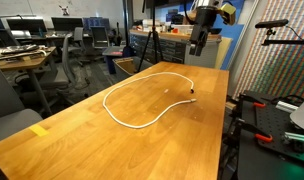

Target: Tie a knot with the white rope

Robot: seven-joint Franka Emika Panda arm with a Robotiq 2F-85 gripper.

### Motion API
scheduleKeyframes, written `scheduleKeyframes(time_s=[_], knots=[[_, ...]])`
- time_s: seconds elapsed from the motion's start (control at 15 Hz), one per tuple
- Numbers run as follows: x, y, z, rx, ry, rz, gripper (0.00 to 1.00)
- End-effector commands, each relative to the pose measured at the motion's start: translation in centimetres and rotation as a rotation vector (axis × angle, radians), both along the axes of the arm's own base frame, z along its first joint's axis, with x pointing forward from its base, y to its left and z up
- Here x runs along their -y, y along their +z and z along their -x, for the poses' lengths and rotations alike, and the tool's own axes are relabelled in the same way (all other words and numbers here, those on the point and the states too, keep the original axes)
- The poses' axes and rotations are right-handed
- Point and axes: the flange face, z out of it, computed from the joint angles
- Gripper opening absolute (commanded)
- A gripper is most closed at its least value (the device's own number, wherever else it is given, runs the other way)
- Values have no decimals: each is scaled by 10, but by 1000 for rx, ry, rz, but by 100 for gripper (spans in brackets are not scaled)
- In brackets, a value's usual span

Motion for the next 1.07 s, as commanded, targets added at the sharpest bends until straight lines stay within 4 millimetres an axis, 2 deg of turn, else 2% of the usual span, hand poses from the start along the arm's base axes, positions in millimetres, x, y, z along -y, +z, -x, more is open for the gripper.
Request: scheduleKeyframes(time_s=[0.0, 0.13, 0.47, 0.53, 0.73, 1.0], knots=[[4, -2, 1, -7, -9, 0, 100], [17, -15, -5, -45, -76, 134, 100], [57, -60, -12, -218, -215, 321, 100], [49, -49, 2, -163, -159, 276, 100], [57, -67, -4, -213, -200, 301, 100], [62, -85, -31, -49, -298, 264, 100]])
